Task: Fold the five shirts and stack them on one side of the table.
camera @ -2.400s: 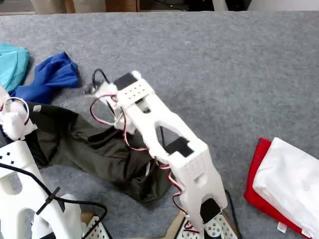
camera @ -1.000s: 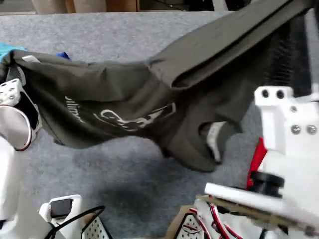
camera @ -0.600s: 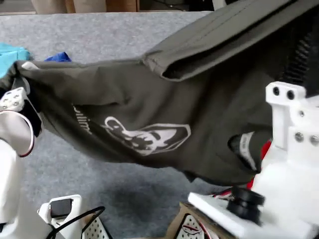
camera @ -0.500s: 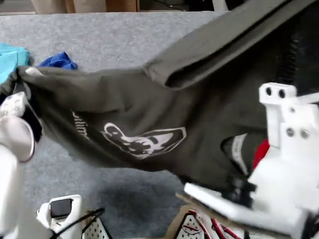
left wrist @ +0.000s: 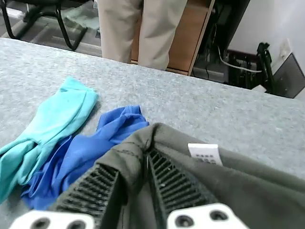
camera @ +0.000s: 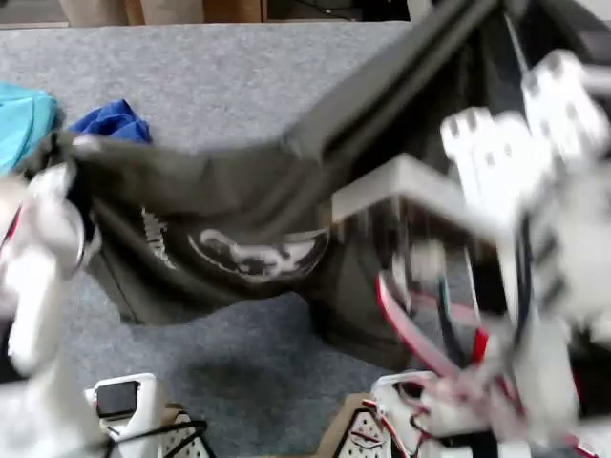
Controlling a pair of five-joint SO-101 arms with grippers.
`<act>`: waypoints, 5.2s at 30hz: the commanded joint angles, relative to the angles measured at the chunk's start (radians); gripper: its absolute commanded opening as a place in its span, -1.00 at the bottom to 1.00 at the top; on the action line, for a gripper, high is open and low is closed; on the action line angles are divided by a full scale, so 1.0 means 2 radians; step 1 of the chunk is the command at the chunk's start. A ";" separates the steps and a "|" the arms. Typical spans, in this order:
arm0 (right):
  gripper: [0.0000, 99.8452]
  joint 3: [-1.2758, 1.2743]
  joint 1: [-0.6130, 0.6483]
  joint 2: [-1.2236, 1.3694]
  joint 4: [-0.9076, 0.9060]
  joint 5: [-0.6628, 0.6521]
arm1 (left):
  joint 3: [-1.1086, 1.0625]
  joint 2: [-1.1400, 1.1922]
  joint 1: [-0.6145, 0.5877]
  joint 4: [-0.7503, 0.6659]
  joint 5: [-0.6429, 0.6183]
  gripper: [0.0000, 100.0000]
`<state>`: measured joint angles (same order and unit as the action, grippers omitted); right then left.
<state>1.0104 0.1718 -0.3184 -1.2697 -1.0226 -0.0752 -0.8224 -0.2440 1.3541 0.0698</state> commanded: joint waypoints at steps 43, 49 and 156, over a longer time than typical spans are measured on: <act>-0.99 -0.037 -0.043 0.287 -0.108 0.120 | 0.550 0.641 0.040 0.196 0.051 -0.96; -0.99 -0.043 -0.046 0.257 -0.194 0.123 | 0.417 0.594 0.044 0.203 0.050 -0.96; -0.42 -0.978 -0.239 -0.367 -0.010 0.031 | 0.081 0.395 -0.085 0.194 0.173 -0.52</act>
<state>-1.0119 -0.3253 -1.0411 -1.3065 -0.9735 -0.0430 -0.0261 -0.3790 1.6916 0.3782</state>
